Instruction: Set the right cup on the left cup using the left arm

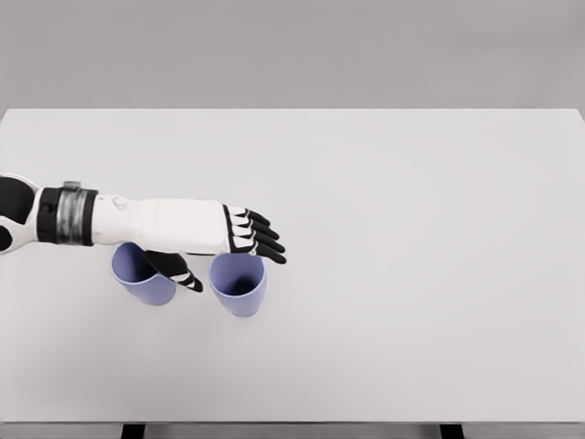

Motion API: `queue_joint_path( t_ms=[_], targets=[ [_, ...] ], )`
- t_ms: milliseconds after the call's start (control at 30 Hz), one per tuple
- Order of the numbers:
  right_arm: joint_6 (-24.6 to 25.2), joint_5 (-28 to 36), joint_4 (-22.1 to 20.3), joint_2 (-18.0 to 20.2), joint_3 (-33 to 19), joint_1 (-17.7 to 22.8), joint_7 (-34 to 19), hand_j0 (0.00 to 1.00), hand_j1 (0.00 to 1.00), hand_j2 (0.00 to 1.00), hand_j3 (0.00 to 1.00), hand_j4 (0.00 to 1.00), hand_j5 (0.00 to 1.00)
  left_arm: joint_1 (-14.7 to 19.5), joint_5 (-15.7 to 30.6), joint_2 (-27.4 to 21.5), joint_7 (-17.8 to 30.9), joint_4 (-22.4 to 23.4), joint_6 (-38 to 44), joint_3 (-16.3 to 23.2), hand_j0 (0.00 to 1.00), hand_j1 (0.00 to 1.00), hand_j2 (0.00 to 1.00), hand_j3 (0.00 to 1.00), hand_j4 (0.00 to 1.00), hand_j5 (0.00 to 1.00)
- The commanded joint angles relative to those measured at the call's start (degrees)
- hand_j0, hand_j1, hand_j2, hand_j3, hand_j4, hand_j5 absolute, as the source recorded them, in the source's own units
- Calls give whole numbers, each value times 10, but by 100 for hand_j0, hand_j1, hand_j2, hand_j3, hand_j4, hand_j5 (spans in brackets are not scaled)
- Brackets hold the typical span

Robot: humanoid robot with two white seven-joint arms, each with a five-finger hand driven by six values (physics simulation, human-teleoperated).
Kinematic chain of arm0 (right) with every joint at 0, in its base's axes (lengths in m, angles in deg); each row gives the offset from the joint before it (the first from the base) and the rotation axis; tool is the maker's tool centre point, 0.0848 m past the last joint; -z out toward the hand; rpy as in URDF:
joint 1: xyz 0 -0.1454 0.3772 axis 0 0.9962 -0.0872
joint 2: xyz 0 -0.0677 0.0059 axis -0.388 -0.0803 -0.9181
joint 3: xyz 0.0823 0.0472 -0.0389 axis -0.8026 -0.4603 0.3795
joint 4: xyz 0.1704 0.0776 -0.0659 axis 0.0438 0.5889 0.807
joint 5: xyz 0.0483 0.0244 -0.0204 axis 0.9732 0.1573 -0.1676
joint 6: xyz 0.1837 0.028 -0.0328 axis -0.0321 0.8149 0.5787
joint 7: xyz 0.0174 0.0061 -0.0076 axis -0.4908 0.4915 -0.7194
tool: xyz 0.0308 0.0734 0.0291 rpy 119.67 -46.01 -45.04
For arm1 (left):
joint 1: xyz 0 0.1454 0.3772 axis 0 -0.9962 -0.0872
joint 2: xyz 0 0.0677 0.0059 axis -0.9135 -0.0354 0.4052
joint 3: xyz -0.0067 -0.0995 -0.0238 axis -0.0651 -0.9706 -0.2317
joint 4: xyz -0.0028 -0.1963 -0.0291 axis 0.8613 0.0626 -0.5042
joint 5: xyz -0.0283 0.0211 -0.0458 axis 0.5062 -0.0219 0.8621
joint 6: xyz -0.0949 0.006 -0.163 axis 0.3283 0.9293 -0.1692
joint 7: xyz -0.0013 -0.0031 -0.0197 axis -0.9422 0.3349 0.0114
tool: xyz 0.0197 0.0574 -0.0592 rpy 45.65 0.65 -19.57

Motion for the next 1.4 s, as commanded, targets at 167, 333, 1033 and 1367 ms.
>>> queue_joint_path(
  t_ms=[167,333,1033,1367],
  targets=[
    [0,0,0,0,0,0,0,100,100,100,100,100,100,-8,2,6,0,0,2,-2,100,100,100,100,100,100],
    [0,0,0,0,0,-1,0,100,100,100,100,100,100,-8,2,6,0,-1,2,-2,100,100,100,100,100,100],
    [0,0,0,0,0,-1,0,100,100,100,100,100,100,-22,0,10,0,12,2,-9,100,100,100,100,100,100],
    [0,0,0,0,0,-1,0,100,100,100,100,100,100,-23,-19,19,0,24,2,-9,100,100,100,100,100,100]
  ],
)
